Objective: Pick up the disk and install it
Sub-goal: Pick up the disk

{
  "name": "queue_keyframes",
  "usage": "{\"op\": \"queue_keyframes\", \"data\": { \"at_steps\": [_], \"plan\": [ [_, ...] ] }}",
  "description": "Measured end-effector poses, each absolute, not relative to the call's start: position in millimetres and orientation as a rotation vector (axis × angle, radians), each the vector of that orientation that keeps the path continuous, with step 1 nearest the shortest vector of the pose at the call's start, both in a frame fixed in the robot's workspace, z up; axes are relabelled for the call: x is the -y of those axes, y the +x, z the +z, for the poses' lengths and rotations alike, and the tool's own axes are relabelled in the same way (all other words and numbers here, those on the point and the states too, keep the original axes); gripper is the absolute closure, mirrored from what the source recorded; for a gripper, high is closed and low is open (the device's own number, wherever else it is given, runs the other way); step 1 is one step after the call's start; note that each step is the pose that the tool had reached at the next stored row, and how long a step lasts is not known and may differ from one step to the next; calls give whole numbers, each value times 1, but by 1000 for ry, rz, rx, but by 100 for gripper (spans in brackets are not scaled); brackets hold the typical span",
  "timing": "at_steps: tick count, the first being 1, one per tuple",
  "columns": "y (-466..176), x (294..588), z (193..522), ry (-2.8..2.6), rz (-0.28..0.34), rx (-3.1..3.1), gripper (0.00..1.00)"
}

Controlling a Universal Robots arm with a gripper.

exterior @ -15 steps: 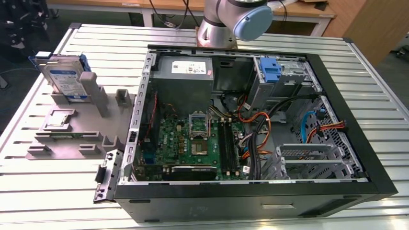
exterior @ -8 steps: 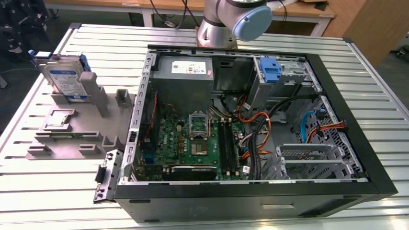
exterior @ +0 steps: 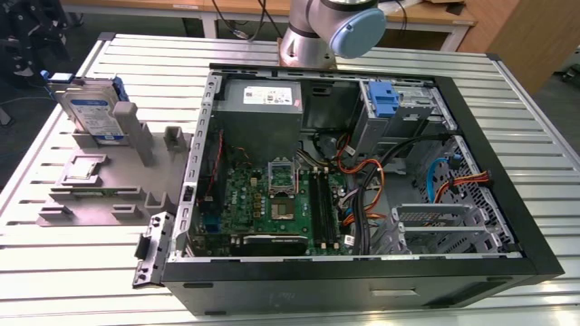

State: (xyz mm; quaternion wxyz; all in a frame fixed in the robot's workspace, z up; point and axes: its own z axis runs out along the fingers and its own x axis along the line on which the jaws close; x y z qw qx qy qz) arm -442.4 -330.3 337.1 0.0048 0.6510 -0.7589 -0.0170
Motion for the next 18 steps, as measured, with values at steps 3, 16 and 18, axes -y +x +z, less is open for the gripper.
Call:
{"op": "queue_keyframes", "data": {
  "at_steps": [3, 16, 18],
  "plan": [
    [-442, 330, 335, 2091, -52, 2331, 29],
    [-442, 327, 315, 2132, -51, 2294, 24],
    [-442, 327, 312, 2134, -51, 2295, 24]
  ]
}}
